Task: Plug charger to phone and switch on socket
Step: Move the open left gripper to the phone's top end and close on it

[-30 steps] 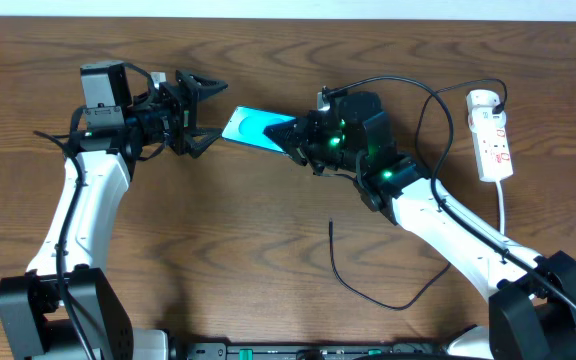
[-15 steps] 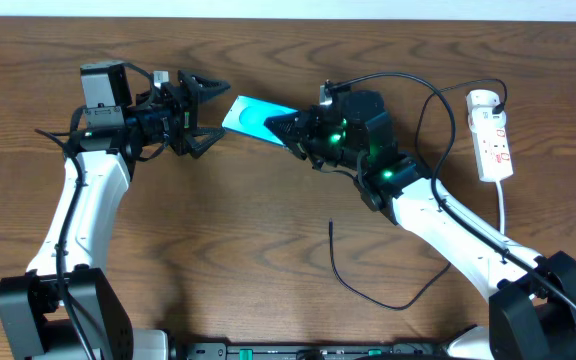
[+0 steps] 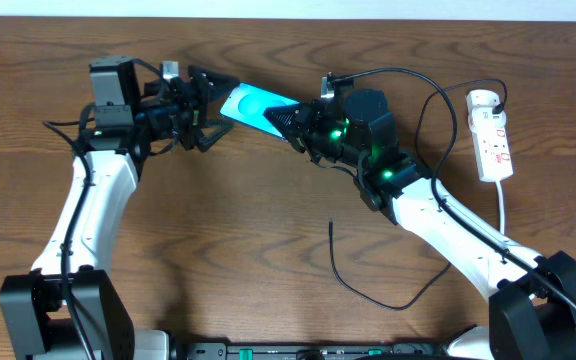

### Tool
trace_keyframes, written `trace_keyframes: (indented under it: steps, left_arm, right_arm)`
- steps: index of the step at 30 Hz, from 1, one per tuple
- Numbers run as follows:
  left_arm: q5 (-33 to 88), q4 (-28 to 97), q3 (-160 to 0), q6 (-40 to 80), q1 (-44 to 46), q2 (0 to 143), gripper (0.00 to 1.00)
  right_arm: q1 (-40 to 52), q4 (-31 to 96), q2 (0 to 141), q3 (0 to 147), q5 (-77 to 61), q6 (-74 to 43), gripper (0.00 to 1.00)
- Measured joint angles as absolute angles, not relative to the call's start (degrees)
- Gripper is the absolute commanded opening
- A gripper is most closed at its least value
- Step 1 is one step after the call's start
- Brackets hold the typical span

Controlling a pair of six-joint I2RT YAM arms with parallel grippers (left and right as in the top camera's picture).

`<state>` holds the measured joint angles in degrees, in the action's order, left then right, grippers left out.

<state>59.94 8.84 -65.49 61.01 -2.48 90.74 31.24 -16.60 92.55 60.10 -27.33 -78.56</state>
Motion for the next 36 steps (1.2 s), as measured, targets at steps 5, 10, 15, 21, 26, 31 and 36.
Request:
trace_keyframes:
  steps: [5, 10, 15, 21, 26, 31, 36]
  left_arm:
    - [60.1, 7.6, -65.5, 61.5, -0.9, 90.7, 0.93]
    - [60.1, 5.5, -65.5, 62.9, 0.4, 90.7, 0.92]
    - [60.1, 3.6, -65.5, 65.2, 1.7, 90.7, 0.92]
    - [60.1, -1.0, -65.5, 69.3, 2.9, 90.7, 0.93]
    - [59.8, -5.0, -65.5, 73.3, 3.8, 90.7, 0.93]
    - [59.7, -5.6, -65.5, 75.3, 5.0, 90.7, 0.92]
    - [59.7, -5.8, -65.5, 76.3, 5.8, 90.7, 0.92]
  right_arm:
    - [31.2, -16.7, 92.6, 60.1, -27.3, -78.6, 0.01]
    - [31.2, -18.6, 92.6, 60.1, -27.4, -78.6, 0.01]
    - [31.2, -19.1, 92.6, 60.1, -27.3, -79.0, 0.01]
    - [31.2, -19.2, 92.6, 60.1, -27.0, -79.3, 0.01]
    - [31.0, -20.0, 92.6, 60.1, -26.2, -79.7, 0.01]
    - [30.9, -19.9, 92.6, 60.1, -25.6, -80.3, 0.01]
    - [30.9, -19.6, 92.6, 60.1, -25.0, -81.1, 0.01]
